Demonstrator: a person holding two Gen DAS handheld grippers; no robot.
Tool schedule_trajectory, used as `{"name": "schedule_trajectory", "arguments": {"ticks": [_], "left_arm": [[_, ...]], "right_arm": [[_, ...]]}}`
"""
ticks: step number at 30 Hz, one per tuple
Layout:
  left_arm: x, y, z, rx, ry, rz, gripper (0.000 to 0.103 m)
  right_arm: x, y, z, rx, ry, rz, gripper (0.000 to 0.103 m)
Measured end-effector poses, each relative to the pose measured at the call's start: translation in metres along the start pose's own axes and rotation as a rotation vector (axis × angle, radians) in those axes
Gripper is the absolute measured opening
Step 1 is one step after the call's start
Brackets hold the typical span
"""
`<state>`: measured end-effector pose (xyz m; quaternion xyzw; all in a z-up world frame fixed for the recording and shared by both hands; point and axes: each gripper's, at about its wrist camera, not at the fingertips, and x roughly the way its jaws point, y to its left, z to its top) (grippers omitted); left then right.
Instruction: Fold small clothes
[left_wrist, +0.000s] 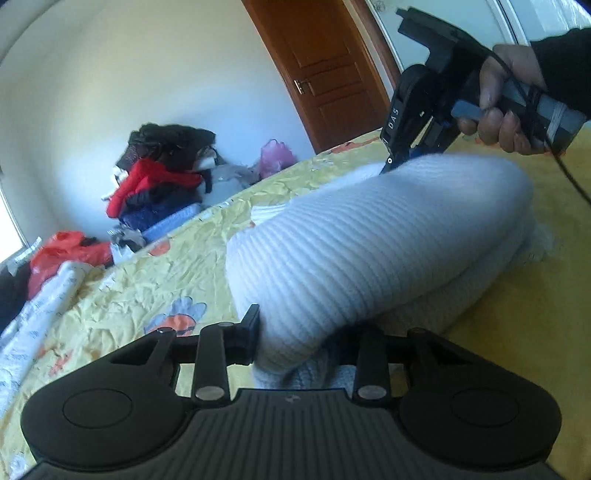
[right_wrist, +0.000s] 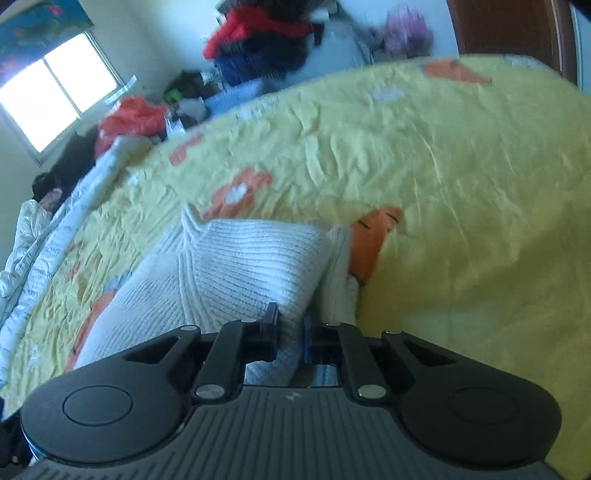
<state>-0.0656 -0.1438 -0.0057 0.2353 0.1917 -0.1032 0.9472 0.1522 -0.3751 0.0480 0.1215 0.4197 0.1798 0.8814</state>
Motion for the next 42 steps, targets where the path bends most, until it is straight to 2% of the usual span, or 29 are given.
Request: {"name": "schedule_trajectory", "arguments": {"ticks": [1, 3, 5, 7, 9, 11, 13, 14, 16, 18, 19, 21, 24, 26, 27, 28, 30, 31, 33, 34, 35, 36, 38, 39, 41, 42], "left_arm": [[-0.004, -0.001, 0.001, 0.009, -0.002, -0.001, 0.035], [-0.013, 0.005, 0.002, 0.016, -0.014, -0.028, 0.039], [-0.03, 0.017, 0.001, 0.011, -0.035, -0.077, 0.041], [-0.048, 0.035, -0.001, -0.02, -0.057, -0.119, 0.047], [-0.057, 0.052, -0.003, -0.071, -0.066, -0.136, 0.063], [-0.058, 0.064, -0.001, -0.137, -0.085, -0.124, 0.063], [-0.047, 0.071, 0.008, -0.197, -0.09, -0.141, 0.062], [-0.039, 0.072, 0.014, -0.234, -0.091, -0.173, 0.061], [-0.021, 0.071, 0.022, -0.313, -0.099, -0.252, 0.061], [0.004, 0.066, 0.029, -0.372, -0.024, -0.345, 0.062], [0.014, 0.062, 0.031, -0.395, 0.011, -0.363, 0.063], [0.02, 0.055, 0.037, -0.372, 0.015, -0.369, 0.069], [0.027, 0.046, 0.038, -0.351, 0.037, -0.397, 0.069], [0.03, 0.042, 0.035, -0.329, 0.021, -0.373, 0.07], [0.028, 0.043, 0.037, -0.323, 0.016, -0.367, 0.07], [0.022, 0.045, 0.037, -0.324, 0.004, -0.366, 0.07], [0.005, 0.061, 0.039, -0.33, -0.066, -0.341, 0.071], [-0.003, 0.073, 0.039, -0.348, -0.105, -0.322, 0.074], [-0.01, 0.102, 0.035, -0.444, -0.146, -0.315, 0.094], [-0.006, 0.116, 0.032, -0.512, -0.14, -0.326, 0.096], [0.005, 0.131, 0.029, -0.599, -0.109, -0.352, 0.096], [0.022, 0.146, 0.023, -0.71, -0.046, -0.396, 0.096], [0.057, 0.161, 0.011, -0.896, 0.079, -0.45, 0.095], [0.074, 0.165, 0.005, -0.97, 0.126, -0.482, 0.095], [0.104, 0.164, -0.004, -1.058, 0.199, -0.551, 0.095], [0.116, 0.162, -0.005, -1.083, 0.234, -0.572, 0.095]], "right_arm": [[-0.001, 0.003, -0.001, 0.003, -0.013, -0.009, 0.017], [-0.006, 0.007, -0.002, 0.01, -0.036, -0.019, 0.04], [-0.018, 0.009, -0.003, 0.041, -0.033, 0.003, 0.051], [-0.037, 0.008, -0.008, 0.086, -0.052, 0.059, 0.061], [-0.055, 0.006, -0.015, 0.121, -0.059, 0.135, 0.065], [-0.06, 0.004, -0.023, 0.145, -0.023, 0.146, 0.065], [-0.055, 0.007, -0.03, 0.135, 0.019, 0.109, 0.065], [-0.051, 0.01, -0.034, 0.124, 0.035, 0.099, 0.065], [-0.045, 0.018, -0.041, 0.1, 0.045, 0.096, 0.057], [-0.046, 0.028, -0.043, 0.034, 0.03, 0.06, 0.03], [-0.05, 0.031, -0.044, 0.007, 0.022, 0.063, 0.023], [-0.063, 0.036, -0.042, -0.039, -0.004, 0.034, 0.017], [-0.065, 0.026, -0.052, -0.053, -0.006, -0.022, 0.015], [-0.054, 0.015, -0.061, -0.025, -0.021, -0.012, 0.017], [-0.054, 0.013, -0.061, -0.002, -0.035, -0.004, 0.025], [-0.055, 0.013, -0.059, 0.016, -0.039, -0.003, 0.027], [-0.06, 0.014, -0.057, 0.041, -0.028, 0.023, 0.05], [-0.065, 0.013, -0.054, 0.064, -0.02, 0.037, 0.056], [-0.081, 0.008, -0.049, 0.105, -0.072, 0.074, 0.089], [-0.089, 0.004, -0.046, 0.123, -0.125, 0.083, 0.097], [-0.092, -0.002, -0.044, 0.139, -0.167, 0.088, 0.102], [-0.09, -0.009, -0.039, 0.159, -0.182, 0.083, 0.102], [-0.069, -0.026, -0.028, 0.223, -0.109, 0.092, 0.102], [-0.056, -0.034, -0.025, 0.258, -0.071, 0.094, 0.098], [-0.03, -0.042, -0.023, 0.29, -0.003, 0.083, 0.093], [-0.018, -0.041, -0.023, 0.283, 0.025, 0.081, 0.094]]}}
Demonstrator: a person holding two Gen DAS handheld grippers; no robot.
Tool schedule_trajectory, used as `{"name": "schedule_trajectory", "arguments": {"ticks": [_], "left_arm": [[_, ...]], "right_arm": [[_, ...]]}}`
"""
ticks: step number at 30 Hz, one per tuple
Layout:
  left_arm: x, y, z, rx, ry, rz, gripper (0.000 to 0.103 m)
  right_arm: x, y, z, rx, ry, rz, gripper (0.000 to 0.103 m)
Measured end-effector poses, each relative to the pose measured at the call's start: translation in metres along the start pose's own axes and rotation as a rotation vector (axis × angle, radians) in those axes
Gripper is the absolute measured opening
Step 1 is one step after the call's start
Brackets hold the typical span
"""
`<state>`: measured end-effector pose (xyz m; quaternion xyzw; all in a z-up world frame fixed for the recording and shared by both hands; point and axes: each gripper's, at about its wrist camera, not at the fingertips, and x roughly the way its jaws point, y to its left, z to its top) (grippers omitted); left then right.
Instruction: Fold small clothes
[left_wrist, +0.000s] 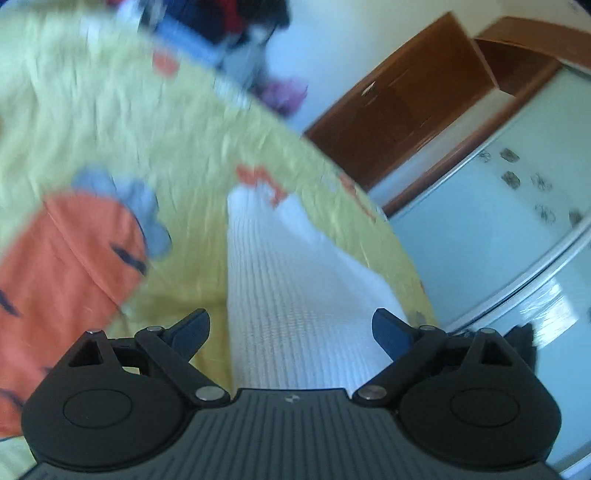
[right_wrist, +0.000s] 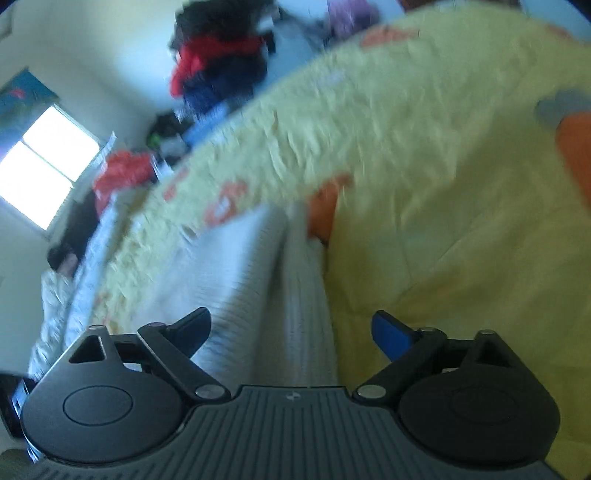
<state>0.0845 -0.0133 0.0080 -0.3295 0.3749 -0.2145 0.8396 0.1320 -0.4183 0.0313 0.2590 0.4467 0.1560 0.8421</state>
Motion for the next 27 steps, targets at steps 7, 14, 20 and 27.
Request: {"name": "schedule_trajectory", "arguments": {"ticks": [7, 14, 20, 27], "left_arm": [[0.045, -0.009, 0.007, -0.005, 0.095, 0.07, 0.083], [0.042, -0.027, 0.016, 0.126, 0.091, 0.141, 0.053], [0.024, -0.038, 0.029, 0.195, 0.092, 0.188, 0.046], [-0.001, -0.04, 0.06, 0.284, 0.03, 0.292, 0.046]], "right_arm": [[0.024, 0.02, -0.011, -0.06, 0.013, 0.062, 0.067], [0.011, 0.032, -0.007, -0.093, -0.026, 0.079, 0.047], [0.009, 0.048, 0.001, -0.07, -0.051, 0.142, 0.043], [0.035, 0.075, 0.013, -0.059, -0.033, 0.226, 0.041]]}}
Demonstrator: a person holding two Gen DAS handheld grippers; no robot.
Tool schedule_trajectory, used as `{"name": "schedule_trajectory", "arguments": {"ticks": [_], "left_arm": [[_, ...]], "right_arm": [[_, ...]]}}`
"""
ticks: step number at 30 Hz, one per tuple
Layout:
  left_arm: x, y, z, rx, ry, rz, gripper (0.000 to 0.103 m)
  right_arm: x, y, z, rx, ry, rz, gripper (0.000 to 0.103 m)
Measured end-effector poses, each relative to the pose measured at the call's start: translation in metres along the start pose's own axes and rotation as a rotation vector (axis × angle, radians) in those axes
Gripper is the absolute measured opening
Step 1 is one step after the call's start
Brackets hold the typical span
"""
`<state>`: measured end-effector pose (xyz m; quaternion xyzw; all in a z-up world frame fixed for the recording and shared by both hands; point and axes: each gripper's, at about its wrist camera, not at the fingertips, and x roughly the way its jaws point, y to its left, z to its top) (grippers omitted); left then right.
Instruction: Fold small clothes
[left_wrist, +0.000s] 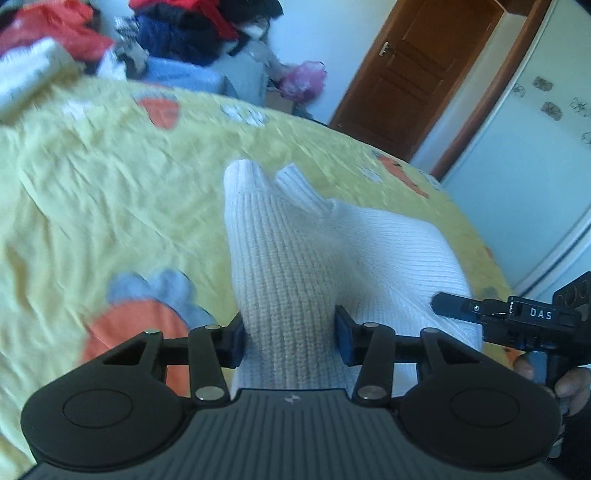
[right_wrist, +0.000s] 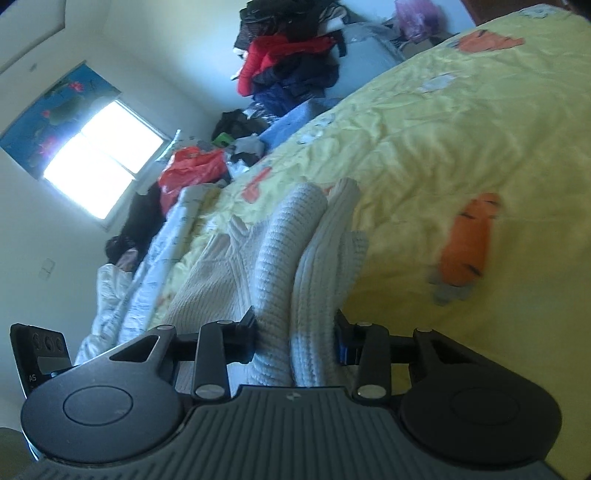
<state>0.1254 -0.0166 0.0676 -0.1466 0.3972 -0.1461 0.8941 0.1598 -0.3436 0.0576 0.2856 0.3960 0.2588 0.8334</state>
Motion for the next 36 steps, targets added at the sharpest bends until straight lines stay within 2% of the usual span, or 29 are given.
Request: {"name": "schedule_trajectory", "arguments": {"ticks": [4, 6, 8, 10, 11, 12, 14, 16, 17, 18, 20, 22, 25, 28, 29, 31, 32, 33, 36], "left_arm": [[0.007, 0.008, 0.008, 0.046, 0.001, 0.065, 0.046], [0.018, 0.012, 0.005, 0.047, 0.016, 0.09, 0.046], [0.024, 0.013, 0.0, 0.049, -0.003, 0.096, 0.046], [0.026, 0.013, -0.004, 0.048, -0.02, 0.097, 0.047], [0.026, 0.012, -0.005, 0.051, -0.022, 0.098, 0.048], [0.024, 0.012, -0.005, 0.054, -0.023, 0.095, 0.049], [0.02, 0.015, -0.006, 0.048, -0.02, 0.086, 0.054], [0.008, 0.022, -0.009, 0.023, -0.031, 0.086, 0.057], [-0.001, 0.026, -0.013, 0.008, -0.05, 0.084, 0.06], [-0.012, 0.031, -0.018, -0.014, -0.075, 0.075, 0.068], [-0.031, 0.046, -0.034, -0.107, -0.117, 0.014, 0.08], [-0.038, 0.059, -0.049, -0.198, -0.104, -0.083, 0.081], [-0.031, 0.064, -0.071, -0.254, -0.042, -0.191, 0.082], [-0.025, 0.062, -0.084, -0.258, -0.053, -0.181, 0.084], [-0.023, 0.065, -0.084, -0.277, -0.046, -0.19, 0.084], [-0.022, 0.069, -0.079, -0.278, -0.025, -0.186, 0.068], [-0.025, 0.067, -0.077, -0.247, -0.022, -0.172, 0.053], [-0.029, 0.063, -0.069, -0.199, -0.027, -0.154, 0.045], [-0.048, 0.056, -0.056, -0.103, -0.051, -0.088, 0.036]], "right_arm": [[0.027, 0.002, 0.005, 0.013, 0.013, -0.002, 0.041], [0.04, -0.005, 0.004, 0.026, 0.021, -0.029, 0.041], [0.047, -0.019, 0.001, 0.048, 0.021, -0.042, 0.041], [0.048, -0.033, -0.006, 0.101, 0.008, -0.029, 0.046], [0.047, -0.036, -0.009, 0.126, 0.001, -0.027, 0.054], [0.046, -0.036, -0.012, 0.14, -0.005, -0.038, 0.066], [0.04, -0.034, -0.017, 0.143, -0.026, -0.057, 0.072], [0.028, -0.029, -0.021, 0.155, -0.058, -0.052, 0.074], [0.02, -0.029, -0.023, 0.168, -0.077, -0.046, 0.081], [0.01, -0.028, -0.025, 0.182, -0.094, -0.033, 0.089], [-0.007, -0.028, -0.031, 0.182, -0.121, -0.017, 0.094], [-0.017, -0.026, -0.038, 0.154, -0.101, -0.023, 0.095], [-0.02, -0.014, -0.05, 0.061, -0.032, -0.061, 0.095], [-0.011, 0.001, -0.067, -0.029, 0.07, -0.061, 0.092], [-0.006, 0.005, -0.073, -0.047, 0.109, -0.07, 0.085], [0.001, 0.013, -0.084, -0.102, 0.129, -0.107, 0.079], [0.002, 0.016, -0.085, -0.128, 0.121, -0.111, 0.073], [-0.001, 0.019, -0.084, -0.123, 0.117, -0.102, 0.064], [-0.02, 0.037, -0.079, -0.139, 0.085, -0.027, 0.057]]}}
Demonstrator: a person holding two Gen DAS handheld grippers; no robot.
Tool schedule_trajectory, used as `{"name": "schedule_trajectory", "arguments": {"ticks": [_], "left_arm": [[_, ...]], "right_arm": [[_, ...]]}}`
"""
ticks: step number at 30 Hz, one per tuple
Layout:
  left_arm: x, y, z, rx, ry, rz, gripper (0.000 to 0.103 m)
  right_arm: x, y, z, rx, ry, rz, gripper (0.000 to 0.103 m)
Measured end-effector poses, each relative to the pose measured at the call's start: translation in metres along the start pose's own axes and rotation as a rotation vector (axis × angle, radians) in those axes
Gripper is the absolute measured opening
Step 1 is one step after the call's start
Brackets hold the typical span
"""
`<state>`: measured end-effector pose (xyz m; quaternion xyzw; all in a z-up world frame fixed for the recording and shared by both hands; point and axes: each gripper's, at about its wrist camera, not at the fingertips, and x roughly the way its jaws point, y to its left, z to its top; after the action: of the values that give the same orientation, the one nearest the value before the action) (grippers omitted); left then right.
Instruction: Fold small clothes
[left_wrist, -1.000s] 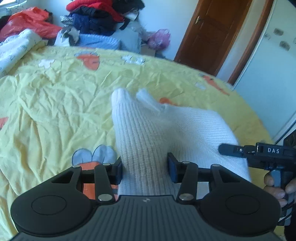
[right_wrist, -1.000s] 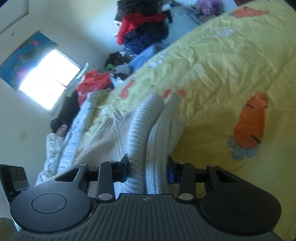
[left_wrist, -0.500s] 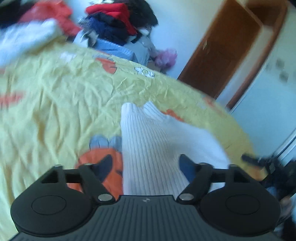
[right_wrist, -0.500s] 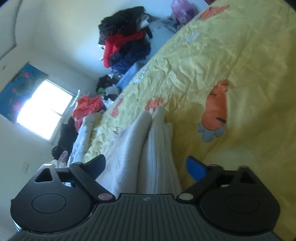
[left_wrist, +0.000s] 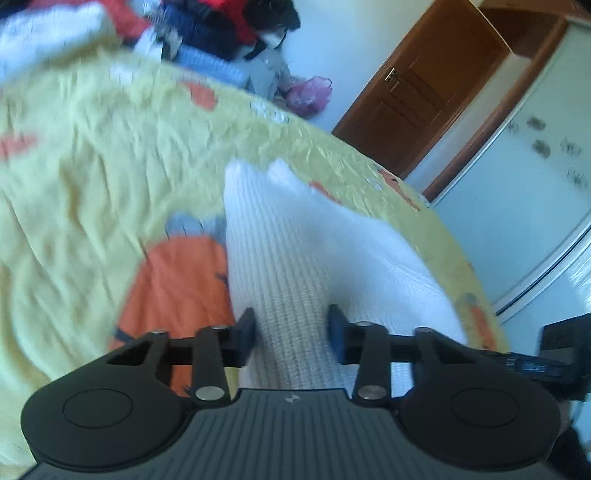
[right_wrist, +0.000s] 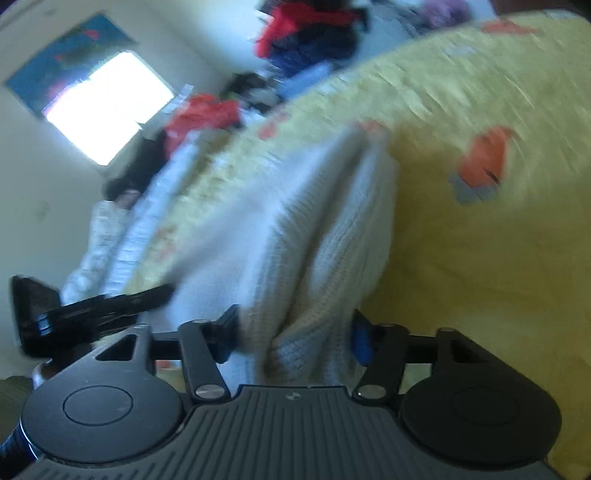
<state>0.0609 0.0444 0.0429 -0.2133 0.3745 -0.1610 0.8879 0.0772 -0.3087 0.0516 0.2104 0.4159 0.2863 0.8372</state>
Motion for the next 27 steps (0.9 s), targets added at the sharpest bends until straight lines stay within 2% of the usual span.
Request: {"name": "schedule_trajectory", "arguments": {"ticks": [2, 4, 5, 7, 9, 11, 12, 14, 16, 17, 18, 20, 21, 23, 26, 27], "left_arm": [[0.002, -0.005, -0.001, 0.061, 0.01, 0.033, 0.036], [0.007, -0.01, -0.014, 0.098, 0.0, 0.052, 0.039], [0.004, -0.015, -0.021, 0.125, -0.033, 0.075, 0.043], [-0.01, -0.025, -0.031, 0.167, -0.086, 0.103, 0.05], [-0.027, -0.033, -0.043, 0.217, -0.128, 0.109, 0.072], [-0.047, -0.042, -0.061, 0.322, -0.205, 0.149, 0.087], [-0.053, -0.047, -0.074, 0.395, -0.245, 0.183, 0.088], [-0.05, -0.052, -0.087, 0.494, -0.223, 0.235, 0.088], [-0.032, -0.05, -0.086, 0.497, -0.163, 0.297, 0.087], [-0.025, -0.048, -0.084, 0.488, -0.146, 0.324, 0.078], [-0.017, -0.046, -0.081, 0.474, -0.131, 0.346, 0.064], [-0.007, -0.047, -0.074, 0.455, -0.112, 0.317, 0.056], [-0.005, -0.05, -0.077, 0.47, -0.119, 0.311, 0.052], [0.004, -0.06, -0.081, 0.537, -0.13, 0.336, 0.05], [0.015, -0.064, -0.084, 0.571, -0.141, 0.388, 0.039], [0.014, -0.063, -0.084, 0.561, -0.142, 0.387, 0.037]], "right_arm": [[-0.002, 0.002, -0.002, -0.024, 0.005, -0.004, 0.056], [0.012, -0.013, -0.009, -0.019, 0.046, -0.069, 0.058], [0.016, -0.025, -0.013, 0.04, 0.038, -0.047, 0.068], [0.012, -0.036, -0.015, 0.135, 0.015, -0.01, 0.075], [-0.001, -0.036, -0.011, 0.163, -0.018, -0.011, 0.08], [-0.019, -0.035, -0.003, 0.172, -0.099, -0.015, 0.079], [-0.026, -0.036, 0.004, 0.185, -0.148, -0.014, 0.078], [-0.038, -0.04, 0.02, 0.227, -0.224, 0.011, 0.077], [-0.032, -0.04, 0.04, 0.242, -0.242, 0.028, 0.075], [-0.022, -0.037, 0.051, 0.231, -0.241, 0.027, 0.075], [-0.01, -0.032, 0.059, 0.219, -0.231, 0.023, 0.074], [0.019, -0.026, 0.074, 0.206, -0.166, -0.008, 0.072], [0.034, -0.023, 0.078, 0.191, -0.134, -0.037, 0.071], [0.06, -0.017, 0.082, 0.145, -0.075, -0.082, 0.07], [0.088, -0.003, 0.088, 0.025, 0.001, -0.185, 0.021], [0.087, 0.001, 0.092, -0.018, -0.007, -0.18, 0.019]]}}
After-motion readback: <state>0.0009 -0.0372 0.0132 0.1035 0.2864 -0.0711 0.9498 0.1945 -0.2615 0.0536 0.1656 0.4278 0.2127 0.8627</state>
